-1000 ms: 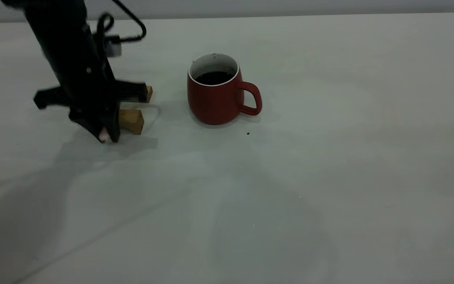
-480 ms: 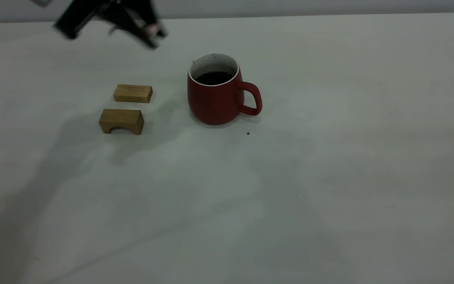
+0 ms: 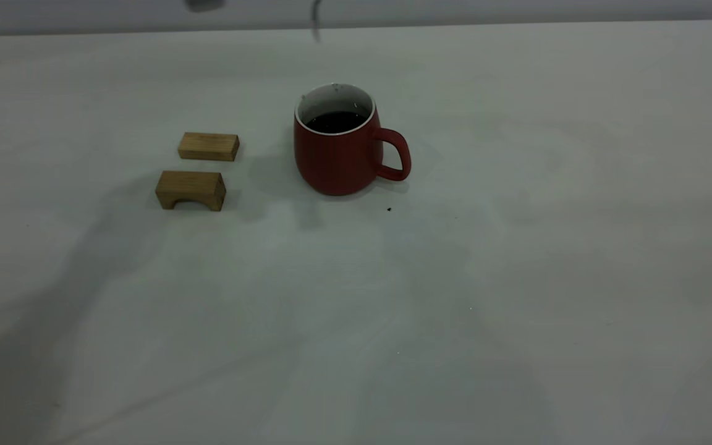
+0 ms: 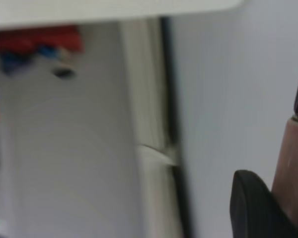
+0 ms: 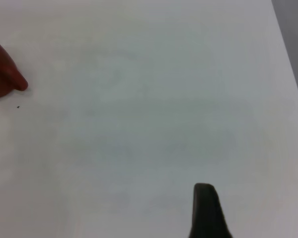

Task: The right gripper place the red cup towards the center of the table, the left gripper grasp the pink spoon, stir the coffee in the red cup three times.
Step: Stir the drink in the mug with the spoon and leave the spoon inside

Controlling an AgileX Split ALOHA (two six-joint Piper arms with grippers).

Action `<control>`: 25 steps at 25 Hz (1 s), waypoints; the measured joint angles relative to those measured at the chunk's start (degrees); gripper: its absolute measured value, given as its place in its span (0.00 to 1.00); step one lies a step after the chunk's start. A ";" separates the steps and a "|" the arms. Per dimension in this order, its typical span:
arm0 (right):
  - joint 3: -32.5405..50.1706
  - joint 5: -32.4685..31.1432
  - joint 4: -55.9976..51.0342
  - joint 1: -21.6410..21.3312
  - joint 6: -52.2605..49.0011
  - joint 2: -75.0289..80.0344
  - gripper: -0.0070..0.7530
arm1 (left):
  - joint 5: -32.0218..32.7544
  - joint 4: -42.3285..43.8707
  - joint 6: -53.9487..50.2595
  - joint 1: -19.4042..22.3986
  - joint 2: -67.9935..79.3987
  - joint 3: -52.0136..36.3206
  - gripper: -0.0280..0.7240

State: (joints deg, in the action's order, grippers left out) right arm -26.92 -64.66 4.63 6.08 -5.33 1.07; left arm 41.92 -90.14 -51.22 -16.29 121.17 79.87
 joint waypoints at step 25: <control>0.00 0.00 0.03 0.00 0.00 0.00 0.71 | -8.12 -9.03 0.07 -2.10 14.34 0.14 0.24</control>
State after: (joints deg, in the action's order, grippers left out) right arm -26.92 -64.66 4.66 6.08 -5.33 1.07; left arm 33.80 -99.17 -51.15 -18.39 135.50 80.00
